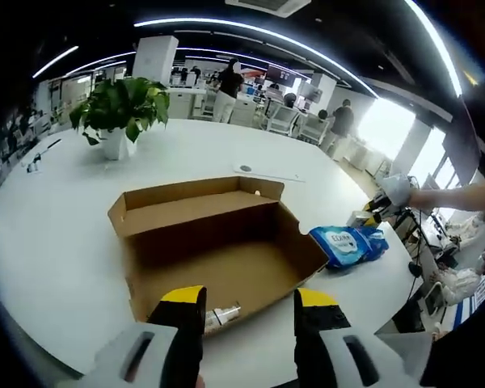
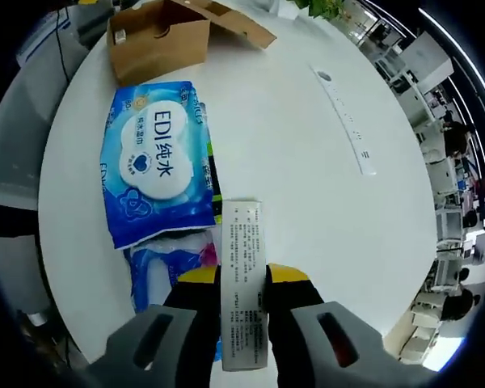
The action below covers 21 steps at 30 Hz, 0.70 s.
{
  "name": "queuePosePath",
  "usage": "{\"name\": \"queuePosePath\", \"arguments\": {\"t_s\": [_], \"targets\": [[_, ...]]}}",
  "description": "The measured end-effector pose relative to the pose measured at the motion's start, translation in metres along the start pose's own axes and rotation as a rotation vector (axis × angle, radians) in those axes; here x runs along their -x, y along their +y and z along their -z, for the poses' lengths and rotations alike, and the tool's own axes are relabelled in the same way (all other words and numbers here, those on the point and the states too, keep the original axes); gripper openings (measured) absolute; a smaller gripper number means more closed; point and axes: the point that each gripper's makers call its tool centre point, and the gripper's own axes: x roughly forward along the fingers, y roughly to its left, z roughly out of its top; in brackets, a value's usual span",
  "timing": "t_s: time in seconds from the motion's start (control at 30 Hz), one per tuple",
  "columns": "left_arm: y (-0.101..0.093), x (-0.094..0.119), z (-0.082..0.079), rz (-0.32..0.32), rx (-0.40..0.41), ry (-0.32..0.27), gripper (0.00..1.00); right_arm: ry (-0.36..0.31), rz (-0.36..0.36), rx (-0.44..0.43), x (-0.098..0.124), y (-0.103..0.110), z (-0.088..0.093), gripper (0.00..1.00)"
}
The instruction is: Operate the shoe box by opening the lid, removing the specified soft item, and placing it in the target area until the item is outside and the box remains undamaged.
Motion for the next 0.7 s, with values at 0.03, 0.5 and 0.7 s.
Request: {"name": "queuePosePath", "arguments": {"t_s": [0.03, 0.5, 0.7], "targets": [[-0.001, 0.000, -0.001, 0.000, -0.001, 0.000, 0.44, 0.000, -0.004, 0.000, -0.001, 0.000, 0.001, 0.19], [-0.002, -0.004, -0.001, -0.006, 0.000, 0.007, 0.44, 0.005, -0.036, 0.013, -0.011, -0.001, 0.008, 0.19], [-0.002, -0.004, -0.001, -0.008, -0.001, 0.009, 0.44, 0.018, -0.049, 0.035, -0.013, -0.001, 0.010, 0.19]]}}
